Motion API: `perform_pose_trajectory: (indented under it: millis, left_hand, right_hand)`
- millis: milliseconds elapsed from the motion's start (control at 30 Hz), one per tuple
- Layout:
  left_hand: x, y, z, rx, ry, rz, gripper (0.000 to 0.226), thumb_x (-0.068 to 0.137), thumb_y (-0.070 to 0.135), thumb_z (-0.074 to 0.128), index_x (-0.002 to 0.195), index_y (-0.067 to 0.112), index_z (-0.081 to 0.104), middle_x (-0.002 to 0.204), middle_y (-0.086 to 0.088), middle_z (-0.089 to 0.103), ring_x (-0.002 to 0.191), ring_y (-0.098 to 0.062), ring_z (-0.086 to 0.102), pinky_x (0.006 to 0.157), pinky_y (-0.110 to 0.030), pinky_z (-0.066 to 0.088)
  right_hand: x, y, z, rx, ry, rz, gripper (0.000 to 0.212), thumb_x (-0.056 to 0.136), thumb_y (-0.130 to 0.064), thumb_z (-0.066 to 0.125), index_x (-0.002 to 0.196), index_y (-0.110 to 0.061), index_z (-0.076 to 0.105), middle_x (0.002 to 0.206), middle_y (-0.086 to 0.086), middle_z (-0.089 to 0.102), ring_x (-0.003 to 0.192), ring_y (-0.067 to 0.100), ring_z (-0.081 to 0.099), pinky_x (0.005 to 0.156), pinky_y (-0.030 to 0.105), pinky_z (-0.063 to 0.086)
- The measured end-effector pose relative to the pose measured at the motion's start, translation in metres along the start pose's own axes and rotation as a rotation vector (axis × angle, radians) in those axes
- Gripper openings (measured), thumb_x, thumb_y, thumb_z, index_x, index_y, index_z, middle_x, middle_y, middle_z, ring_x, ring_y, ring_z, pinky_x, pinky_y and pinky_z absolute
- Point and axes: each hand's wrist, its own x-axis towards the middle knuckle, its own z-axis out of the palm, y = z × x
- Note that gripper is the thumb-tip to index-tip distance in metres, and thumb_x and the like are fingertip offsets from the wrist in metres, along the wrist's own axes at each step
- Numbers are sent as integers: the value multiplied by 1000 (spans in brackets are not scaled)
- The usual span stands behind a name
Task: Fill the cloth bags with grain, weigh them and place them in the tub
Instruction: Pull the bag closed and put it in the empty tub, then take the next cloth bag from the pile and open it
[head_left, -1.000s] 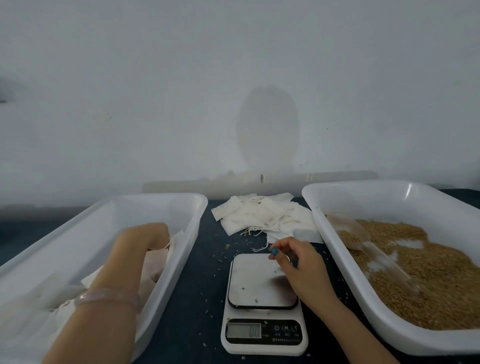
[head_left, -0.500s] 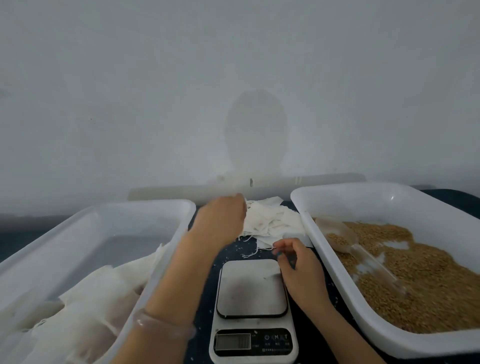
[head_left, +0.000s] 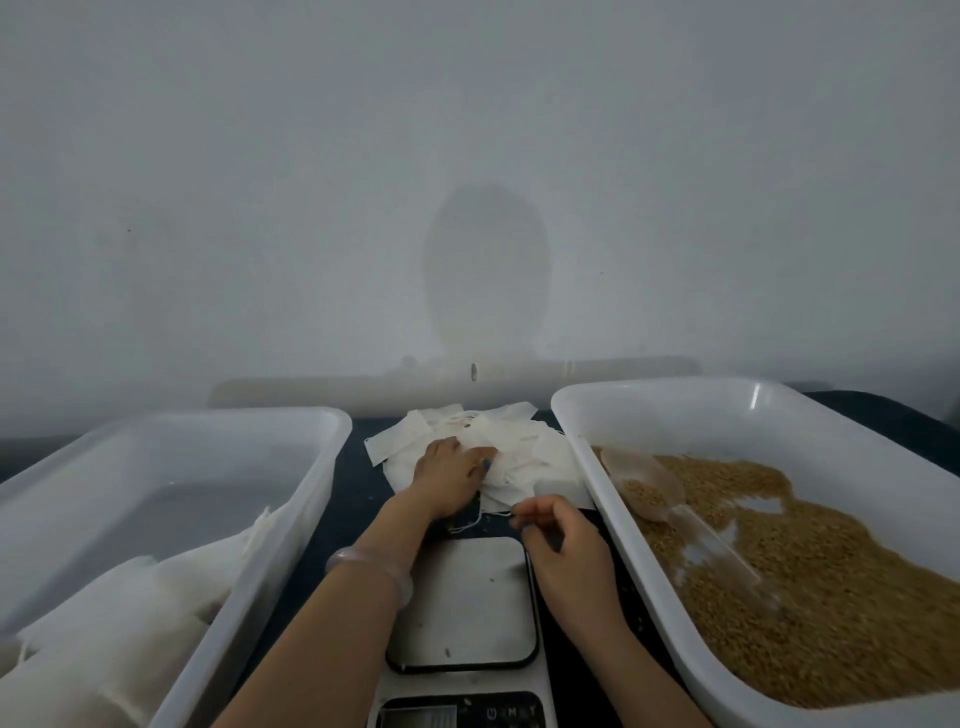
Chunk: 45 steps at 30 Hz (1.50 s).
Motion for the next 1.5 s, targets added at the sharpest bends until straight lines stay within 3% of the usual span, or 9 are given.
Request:
perform_pose_trajectory:
  millis: [133,300,600,767,833,1000,1233,1333,1500]
  left_hand:
    - [-7,2,-5,-332,150,2,27,104,15,40,105,3,64,126,-17,61,120,-33,53,94,-35,42]
    - [-22,-6,-11,-682,308,-166,35,105,29,46,125,9,65,113,-3,65,90,-12,57,67,-14,40]
    - [-34,-20,-2,-993,431,-399,34,82,17,79,109,14,59,116,-2,57,110,-21,56,95,-33,47]
    - [-37,-27,-1,-889,393,-462,16,88,9,66,92,24,63,119,-2,57,96,-18,54,75,-26,43]
    - [-40,-32,1,-883,350,-444,33,90,1,52,90,28,72,126,-3,60,101,-20,56,80,-24,47]
    - [-48,-43,-2,-561,368,-350,42,103,9,36,135,21,60,140,-12,55,119,-30,55,94,-30,43]
    - [-59,-39,-17,-424,492,-352,46,104,8,31,142,24,53,118,-19,64,97,-34,62,81,-37,52]
    - [-72,-28,-23,-724,608,-343,43,104,3,29,129,17,62,116,-15,63,95,-30,61,78,-39,57]
    - [-99,-5,-30,-1544,498,-311,43,99,-10,32,102,10,69,112,-6,63,99,-22,63,66,-27,59]
  right_hand:
    - [-1,0,1,-14,-17,-6,28,91,-4,58,89,-31,63,90,-11,71,88,0,65,78,19,52]
    - [-2,1,1,-25,-36,-8,27,92,-4,58,91,-30,64,91,-12,71,88,-4,63,75,11,47]
    - [-5,0,1,-47,-61,-19,27,92,-2,57,92,-28,65,91,-12,70,88,-6,61,72,7,45]
    - [-4,1,0,-61,-57,-13,25,92,-4,58,91,-28,65,91,-13,70,90,-2,62,74,10,46]
    - [-3,2,1,-72,-65,-11,25,92,-5,58,92,-28,65,92,-13,70,89,-3,62,74,10,45]
    - [-3,1,2,-100,-83,-21,24,92,-5,58,92,-27,65,92,-15,70,88,-10,59,70,4,43]
    - [-4,-1,1,-107,-87,-33,25,93,-5,58,91,-29,65,91,-16,69,88,-10,58,69,5,43]
    - [-4,-2,1,-110,-88,-33,24,93,-6,58,91,-28,66,92,-15,69,88,-7,60,69,5,43]
    - [-5,-3,0,-68,-96,-45,23,94,-6,59,95,-28,65,94,-14,70,89,-9,60,72,5,44]
